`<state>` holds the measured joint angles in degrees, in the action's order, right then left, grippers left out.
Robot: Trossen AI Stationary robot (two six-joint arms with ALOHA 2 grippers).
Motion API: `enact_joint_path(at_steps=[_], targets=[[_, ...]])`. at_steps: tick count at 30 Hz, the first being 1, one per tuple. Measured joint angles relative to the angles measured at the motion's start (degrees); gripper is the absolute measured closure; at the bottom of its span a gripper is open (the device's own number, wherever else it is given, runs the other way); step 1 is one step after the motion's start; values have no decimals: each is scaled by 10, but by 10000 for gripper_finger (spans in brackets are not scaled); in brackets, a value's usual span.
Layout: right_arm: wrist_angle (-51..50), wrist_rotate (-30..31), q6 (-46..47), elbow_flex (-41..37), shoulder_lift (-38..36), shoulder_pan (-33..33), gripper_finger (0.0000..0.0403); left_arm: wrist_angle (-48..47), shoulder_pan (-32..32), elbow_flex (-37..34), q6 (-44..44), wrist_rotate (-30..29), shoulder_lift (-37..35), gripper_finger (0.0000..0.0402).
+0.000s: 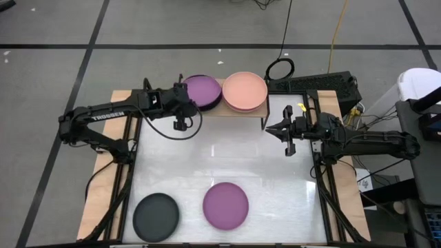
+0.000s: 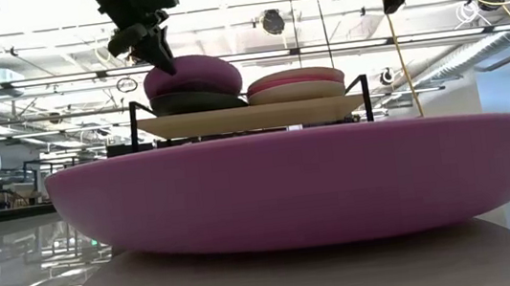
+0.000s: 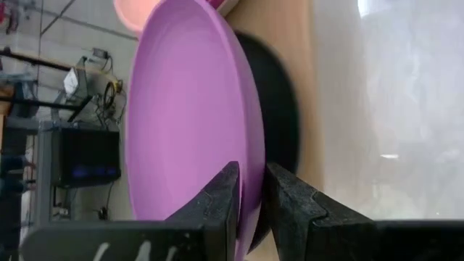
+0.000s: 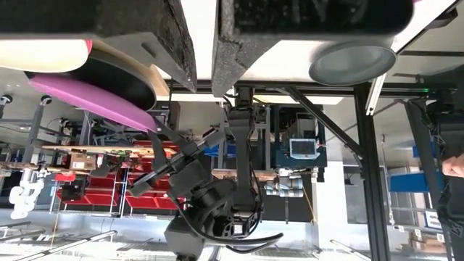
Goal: Place and stack plates onto a shelf
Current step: Stack the top violet plate on top of the black plate on the shelf
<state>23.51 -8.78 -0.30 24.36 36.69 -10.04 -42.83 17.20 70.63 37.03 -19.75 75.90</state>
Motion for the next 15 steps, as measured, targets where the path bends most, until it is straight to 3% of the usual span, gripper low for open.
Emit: enact_joint_path(at_steps=[15], targets=[[0, 0, -1, 0, 0, 0, 371, -1, 31, 0, -24, 18, 0, 334]])
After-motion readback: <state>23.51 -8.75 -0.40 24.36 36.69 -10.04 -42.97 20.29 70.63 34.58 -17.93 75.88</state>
